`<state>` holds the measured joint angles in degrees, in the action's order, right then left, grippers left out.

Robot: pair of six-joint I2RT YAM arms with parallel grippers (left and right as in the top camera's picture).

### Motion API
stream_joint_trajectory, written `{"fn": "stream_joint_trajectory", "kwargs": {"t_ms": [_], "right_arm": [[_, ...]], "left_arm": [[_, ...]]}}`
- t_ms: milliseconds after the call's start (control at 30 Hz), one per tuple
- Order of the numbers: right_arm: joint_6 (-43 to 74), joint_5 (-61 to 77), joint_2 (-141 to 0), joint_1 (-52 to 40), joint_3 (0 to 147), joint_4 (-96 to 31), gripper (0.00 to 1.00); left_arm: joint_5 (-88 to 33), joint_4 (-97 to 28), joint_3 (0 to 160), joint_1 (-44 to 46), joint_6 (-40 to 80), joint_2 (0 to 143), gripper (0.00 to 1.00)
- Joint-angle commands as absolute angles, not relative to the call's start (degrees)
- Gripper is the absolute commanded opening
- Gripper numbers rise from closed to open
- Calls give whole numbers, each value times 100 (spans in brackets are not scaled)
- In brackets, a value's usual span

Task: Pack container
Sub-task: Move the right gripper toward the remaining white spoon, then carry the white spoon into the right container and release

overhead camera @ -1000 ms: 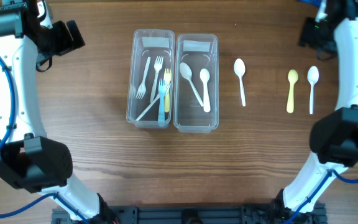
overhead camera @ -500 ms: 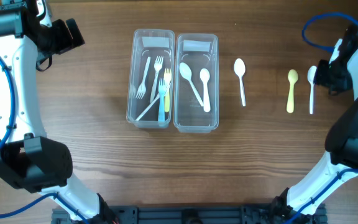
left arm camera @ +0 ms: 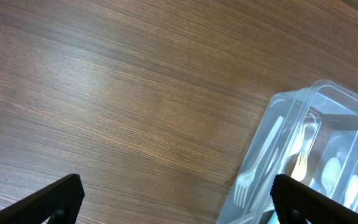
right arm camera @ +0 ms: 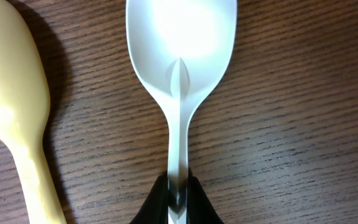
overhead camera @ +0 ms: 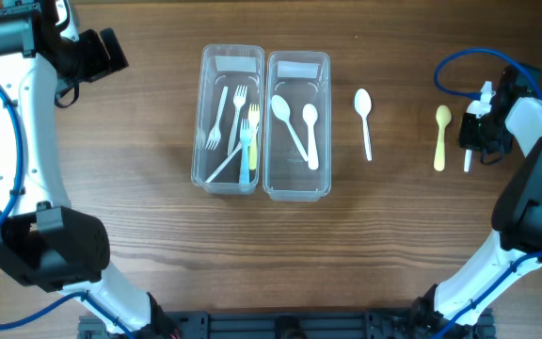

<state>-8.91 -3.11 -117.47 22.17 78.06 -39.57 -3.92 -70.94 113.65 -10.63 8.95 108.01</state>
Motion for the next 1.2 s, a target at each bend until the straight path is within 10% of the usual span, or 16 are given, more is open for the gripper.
{"fn": "stream_joint_trajectory", "kwargs": {"t_ms": [0,367,867,1167], "right_arm": [[-904,-255,-11773,2235,7708,-3983,4],[-355,193,-10879,1959,9564,-5192,4],[1092,331,-10311,-1911,9701,-4873,4],[1240,150,-11795,-2661,9662,-4788,4]], "left_arm": [[-399,-7078,11432,-1072,947,10868,100],[-401,-7091,11434,-1072,950,10868,100],[-401,-7142,11432,-1072,950,10868,100],[-399,-7142,11432,-1072,950,10868,100]]}}
